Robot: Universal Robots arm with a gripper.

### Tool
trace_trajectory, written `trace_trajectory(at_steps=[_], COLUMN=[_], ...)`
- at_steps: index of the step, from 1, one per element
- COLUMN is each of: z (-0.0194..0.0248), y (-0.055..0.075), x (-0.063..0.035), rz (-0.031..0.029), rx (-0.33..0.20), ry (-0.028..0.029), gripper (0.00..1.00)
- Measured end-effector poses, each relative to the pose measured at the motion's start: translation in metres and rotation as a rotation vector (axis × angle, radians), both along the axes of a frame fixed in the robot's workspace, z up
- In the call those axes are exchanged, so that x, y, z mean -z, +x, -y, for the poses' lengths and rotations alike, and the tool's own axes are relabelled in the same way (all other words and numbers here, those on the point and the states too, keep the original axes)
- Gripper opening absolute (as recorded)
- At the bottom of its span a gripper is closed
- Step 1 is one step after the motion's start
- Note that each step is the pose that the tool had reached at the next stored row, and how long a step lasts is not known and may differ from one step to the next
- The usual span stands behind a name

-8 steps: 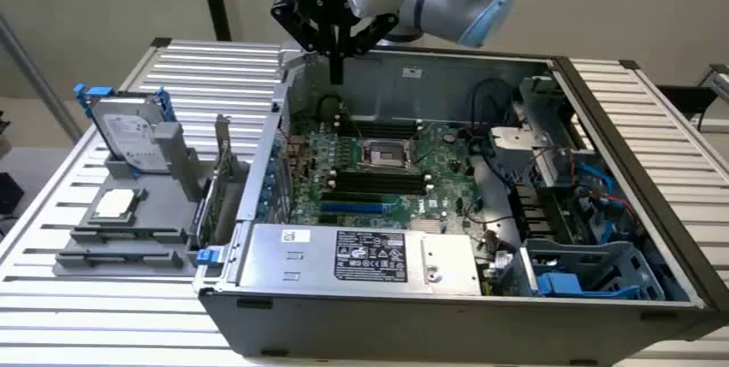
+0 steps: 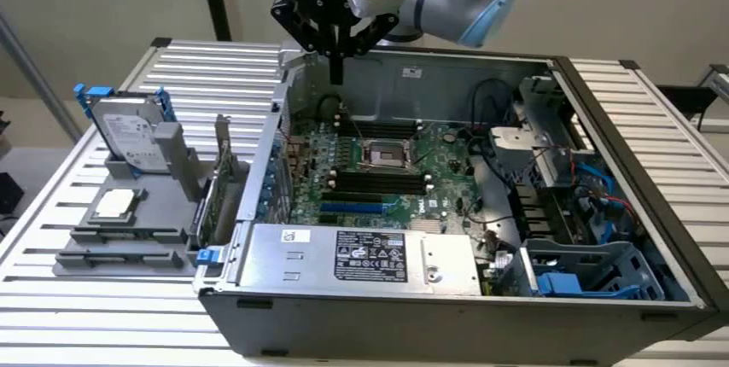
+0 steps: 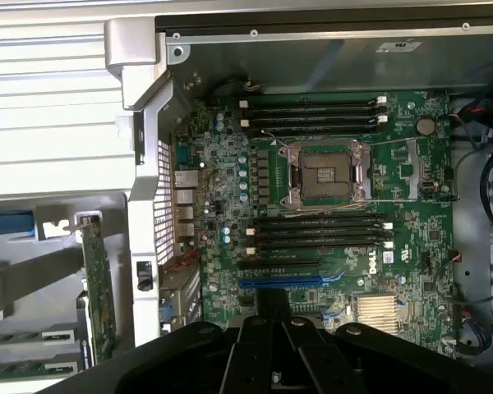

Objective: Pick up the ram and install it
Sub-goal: 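Reach for the ram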

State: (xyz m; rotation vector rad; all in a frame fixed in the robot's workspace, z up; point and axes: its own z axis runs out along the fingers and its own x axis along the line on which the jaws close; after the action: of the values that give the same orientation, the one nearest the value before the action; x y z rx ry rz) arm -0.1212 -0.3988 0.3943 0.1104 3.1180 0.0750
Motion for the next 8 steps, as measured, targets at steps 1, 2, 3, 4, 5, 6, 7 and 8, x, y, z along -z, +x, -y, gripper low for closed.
trace_trajectory(at_steps=[1,2,3,4,5,6,7,8], z=[0.0000,0.0000,0.0000,0.0000,0.0000,0.0000,0.0004,0.0013], y=[0.0000,0.0000,0.0000,0.0000,0.0000,-0.0004,-0.0019,-0.0048], x=[0.0000,0.0000,0.0000,0.0000,0.0000,-0.0001,-0.0003,-0.0001], rz=[0.0000,0.0000,0.0000,0.0000,0.0000,-0.0001,-0.0006,-0.0009], rx=[0.000,0.000,0.000,0.000,0.000,0.000,0.000,0.000], ry=[0.0000,0.0001,0.0000,0.0000,0.0000,-0.0002,-0.0005,-0.0003], gripper=[0.11,0.11,0.11,0.11,0.11,0.11,0.11,0.11])
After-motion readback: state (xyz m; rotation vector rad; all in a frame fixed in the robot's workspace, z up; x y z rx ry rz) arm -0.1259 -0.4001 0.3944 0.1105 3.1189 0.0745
